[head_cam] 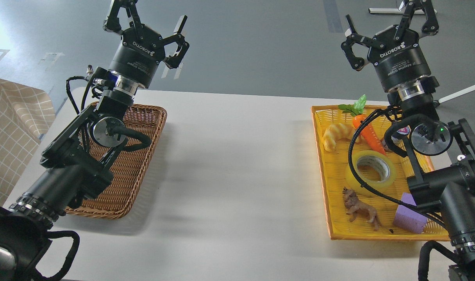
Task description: Place and transfer tape with both arms
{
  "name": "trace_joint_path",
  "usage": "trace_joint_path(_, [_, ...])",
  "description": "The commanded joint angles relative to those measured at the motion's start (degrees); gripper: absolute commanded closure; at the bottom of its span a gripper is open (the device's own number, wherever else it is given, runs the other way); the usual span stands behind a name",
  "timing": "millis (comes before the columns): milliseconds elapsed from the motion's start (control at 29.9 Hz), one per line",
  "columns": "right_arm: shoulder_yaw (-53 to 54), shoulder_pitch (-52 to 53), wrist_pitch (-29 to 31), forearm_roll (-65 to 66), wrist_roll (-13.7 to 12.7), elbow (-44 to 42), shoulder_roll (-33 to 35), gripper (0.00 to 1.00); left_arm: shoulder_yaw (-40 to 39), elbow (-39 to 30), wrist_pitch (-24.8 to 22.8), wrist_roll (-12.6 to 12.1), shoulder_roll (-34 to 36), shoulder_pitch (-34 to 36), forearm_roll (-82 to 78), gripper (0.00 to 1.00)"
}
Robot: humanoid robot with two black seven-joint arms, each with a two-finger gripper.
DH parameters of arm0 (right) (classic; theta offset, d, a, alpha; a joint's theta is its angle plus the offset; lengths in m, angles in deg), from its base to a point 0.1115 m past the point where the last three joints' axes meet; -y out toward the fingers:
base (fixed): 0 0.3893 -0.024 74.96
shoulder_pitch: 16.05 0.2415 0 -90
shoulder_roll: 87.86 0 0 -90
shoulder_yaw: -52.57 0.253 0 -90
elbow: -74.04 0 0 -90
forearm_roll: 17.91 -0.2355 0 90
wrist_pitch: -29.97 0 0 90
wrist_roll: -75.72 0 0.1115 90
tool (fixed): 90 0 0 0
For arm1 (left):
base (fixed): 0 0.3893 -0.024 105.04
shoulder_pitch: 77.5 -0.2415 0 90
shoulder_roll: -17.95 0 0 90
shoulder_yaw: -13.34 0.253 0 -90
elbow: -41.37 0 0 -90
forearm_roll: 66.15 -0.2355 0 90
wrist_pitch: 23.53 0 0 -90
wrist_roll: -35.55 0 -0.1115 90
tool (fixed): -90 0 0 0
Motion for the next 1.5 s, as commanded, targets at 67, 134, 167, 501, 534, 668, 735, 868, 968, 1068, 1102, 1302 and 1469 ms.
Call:
trace_joint_path(67, [0.03, -0.15, -0.01, 0.01, 0.01, 0.02, -0.50, 0.02, 0.18, 0.03, 0.00, -0.26, -0.01, 0.07, -0.08, 0.02])
trace_joint_path(134, [-0.06, -0.15, -0.01, 0.01, 0.01, 0.02, -0.51, 0.02, 0.18, 0.03, 0.00, -0.34, -0.01, 0.07, -0.08, 0.02])
trace_joint_path(167, [-0.06, -0.15, -0.09, 0.01, 0.01, 0.02, -0.51, 0.02, 0.18, 0.03, 0.00, -0.34, 0.08, -0.02, -0.08, 0.02])
trace_joint_path(501, [-0.15, -0.15, -0.01, 0.01, 0.01, 0.10, -0.59, 0.02, 0.10, 0.03, 0.00, -0.43, 0.08, -0.11, -0.08, 0.02])
trace_joint_path(534, [-0.15, -0.15, -0.01, 0.01, 0.01, 0.10, -0.59, 0.02, 0.09, 0.03, 0.00, -0.43, 0.08, -0.11, -0.08, 0.02])
trace_joint_path(668, [-0.15, -0.15, -0.01, 0.09, 0.01, 0.10, -0.59, 0.02, 0.09, 0.03, 0.00, -0.43, 0.08, -0.11, -0.08, 0.02])
trace_joint_path(735, [-0.15, -0.15, -0.01, 0.10, 0.01, 0.10, -0.59, 0.02, 0.09, 0.03, 0.00, -0.35, 0.08, -0.11, -0.08, 0.02])
trace_joint_path(868, [-0.15, -0.15, -0.01, 0.09, 0.01, 0.19, -0.59, 0.02, 0.09, 0.03, 0.00, -0.34, 0.08, -0.19, -0.08, 0.02])
trace_joint_path(968, [-0.15, -0.15, -0.10, 0.01, 0.01, 0.19, -0.59, 0.02, 0.09, 0.03, 0.00, -0.26, 0.16, -0.19, -0.08, 0.02])
trace_joint_path(1068, [-0.24, -0.15, -0.01, 0.10, 0.01, 0.19, -1.12, 0.02, 0.18, 0.03, 0.00, -0.26, 0.16, -0.19, -0.08, 0.02])
trace_joint_path(1102, [-0.24, -0.15, -0.09, 0.10, 0.01, 0.19, -1.29, 0.02, 0.18, -0.06, 0.00, -0.26, 0.16, -0.19, -0.08, 0.02])
trace_joint_path(1302, [-0.24, -0.24, -0.09, 0.10, 0.01, 0.19, -1.47, 0.02, 0.09, -0.06, 0.00, 0.01, 0.16, -0.28, -0.08, 0.02])
trace_joint_path(1469, [-0.24, -0.15, -0.10, 0.10, 0.10, 0.28, -1.47, 0.02, 0.18, 0.03, 0.00, 0.09, 0.16, -0.28, -0.08, 0.02])
